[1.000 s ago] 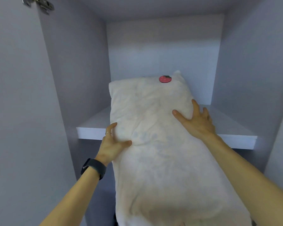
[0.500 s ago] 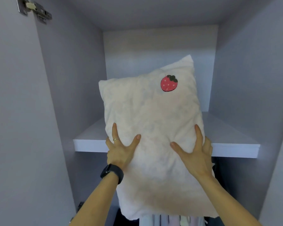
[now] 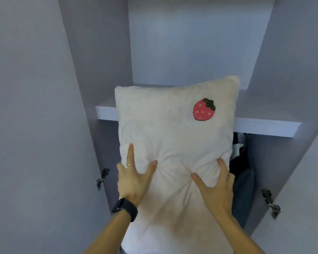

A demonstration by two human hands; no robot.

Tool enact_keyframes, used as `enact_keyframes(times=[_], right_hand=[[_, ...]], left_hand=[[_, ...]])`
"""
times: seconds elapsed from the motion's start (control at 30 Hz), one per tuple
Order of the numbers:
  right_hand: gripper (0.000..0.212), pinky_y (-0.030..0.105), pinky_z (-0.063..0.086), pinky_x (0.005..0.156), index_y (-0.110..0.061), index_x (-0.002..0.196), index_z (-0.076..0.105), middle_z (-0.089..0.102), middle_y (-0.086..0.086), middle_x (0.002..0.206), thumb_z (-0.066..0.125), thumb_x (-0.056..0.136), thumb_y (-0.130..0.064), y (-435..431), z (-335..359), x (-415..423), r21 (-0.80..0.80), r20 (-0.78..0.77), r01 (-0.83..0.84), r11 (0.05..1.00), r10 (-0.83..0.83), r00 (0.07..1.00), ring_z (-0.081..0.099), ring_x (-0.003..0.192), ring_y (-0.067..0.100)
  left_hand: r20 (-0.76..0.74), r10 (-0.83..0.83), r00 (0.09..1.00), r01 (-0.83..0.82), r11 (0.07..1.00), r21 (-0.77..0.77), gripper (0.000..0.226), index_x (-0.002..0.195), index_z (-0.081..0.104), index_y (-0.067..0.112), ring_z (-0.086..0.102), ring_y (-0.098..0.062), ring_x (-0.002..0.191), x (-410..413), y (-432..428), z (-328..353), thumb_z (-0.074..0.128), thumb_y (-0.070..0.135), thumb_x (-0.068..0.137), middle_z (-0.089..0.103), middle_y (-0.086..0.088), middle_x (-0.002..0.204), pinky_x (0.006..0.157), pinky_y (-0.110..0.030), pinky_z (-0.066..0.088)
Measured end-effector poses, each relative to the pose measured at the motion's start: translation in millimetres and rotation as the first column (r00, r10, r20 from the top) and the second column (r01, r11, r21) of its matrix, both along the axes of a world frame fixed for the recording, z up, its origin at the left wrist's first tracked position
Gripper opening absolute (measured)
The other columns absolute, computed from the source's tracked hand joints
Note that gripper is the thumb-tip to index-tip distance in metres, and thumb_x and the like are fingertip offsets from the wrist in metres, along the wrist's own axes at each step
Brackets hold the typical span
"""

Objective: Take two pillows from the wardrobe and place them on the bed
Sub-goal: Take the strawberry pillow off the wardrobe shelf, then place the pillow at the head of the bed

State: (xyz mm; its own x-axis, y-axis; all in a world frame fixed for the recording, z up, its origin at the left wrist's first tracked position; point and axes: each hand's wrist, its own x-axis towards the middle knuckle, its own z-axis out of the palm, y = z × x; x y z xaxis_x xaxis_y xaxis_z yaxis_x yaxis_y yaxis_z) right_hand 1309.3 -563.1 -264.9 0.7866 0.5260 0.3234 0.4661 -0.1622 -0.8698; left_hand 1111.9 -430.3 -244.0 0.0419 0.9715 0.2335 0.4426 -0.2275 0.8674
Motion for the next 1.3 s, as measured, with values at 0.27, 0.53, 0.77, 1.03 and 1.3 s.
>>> enact_keyframes(times=[0.27, 0.53, 0.77, 1.03, 1.3], right_hand=[[0.092, 0.053, 0.051, 0.095, -0.05, 0.147, 0.025, 0.039, 0.004, 0.133, 0.081, 0.074, -0.057, -76, -97, -49, -0.224, -0.077, -0.129, 0.966, 0.114, 0.99, 0.051, 0.121, 0.032], [0.088, 0.038, 0.042, 0.08, -0.049, 0.147, 0.026, 0.039, 0.008, 0.133, 0.074, 0.075, -0.065, -139, -167, -71, -0.507, -0.247, -0.387, 0.77, 0.3, 0.921, 0.054, 0.102, 0.029], [0.085, 0.037, 0.042, 0.076, -0.05, 0.144, 0.028, 0.034, -0.001, 0.11, 0.07, 0.072, -0.067, -169, -211, -119, -0.729, -0.28, -0.556, 0.4, 0.567, 0.775, 0.058, 0.099, 0.035], [0.087, 0.038, 0.043, 0.077, -0.047, 0.143, 0.034, 0.044, 0.008, 0.112, 0.07, 0.067, -0.072, -170, -238, -236, -0.778, -0.275, -0.622, 0.093, 0.839, 0.469, 0.059, 0.106, 0.039], [0.086, 0.041, 0.045, 0.084, -0.046, 0.147, 0.028, 0.046, 0.012, 0.131, 0.065, 0.074, -0.071, -149, -233, -357, -0.806, -0.227, -0.586, -0.088, 0.959, 0.168, 0.052, 0.117, 0.037]], left_hand=[[-0.195, 0.149, 0.969, -0.194, 0.952, -0.236, 0.092, 0.143, 0.001, 0.068, 0.049, -0.03, 0.118, -50, -104, -87, 0.055, 0.084, 0.069, 0.036, 0.003, 0.117, 0.098, -0.056, 0.047], [-0.413, 0.175, 0.894, -0.37, 0.807, -0.459, 0.091, 0.147, 0.008, 0.06, 0.043, -0.029, 0.124, -93, -209, -146, 0.057, 0.081, 0.072, 0.037, 0.0, 0.132, 0.102, -0.053, 0.04], [-0.5, 0.317, 0.806, -0.588, 0.524, -0.616, 0.092, 0.148, 0.012, 0.056, 0.046, -0.034, 0.125, -160, -316, -220, 0.053, 0.082, 0.069, 0.041, -0.004, 0.134, 0.099, -0.056, 0.042], [-0.557, 0.566, 0.609, -0.763, 0.224, -0.606, 0.092, 0.151, 0.018, 0.048, 0.044, -0.041, 0.129, -251, -420, -257, 0.051, 0.082, 0.072, 0.039, -0.01, 0.147, 0.102, -0.055, 0.039], [-0.467, 0.769, 0.436, -0.792, 0.082, -0.605, 0.096, 0.154, 0.024, 0.037, 0.04, -0.035, 0.131, -335, -458, -283, 0.049, 0.08, 0.071, 0.044, -0.005, 0.147, 0.104, -0.05, 0.038]])
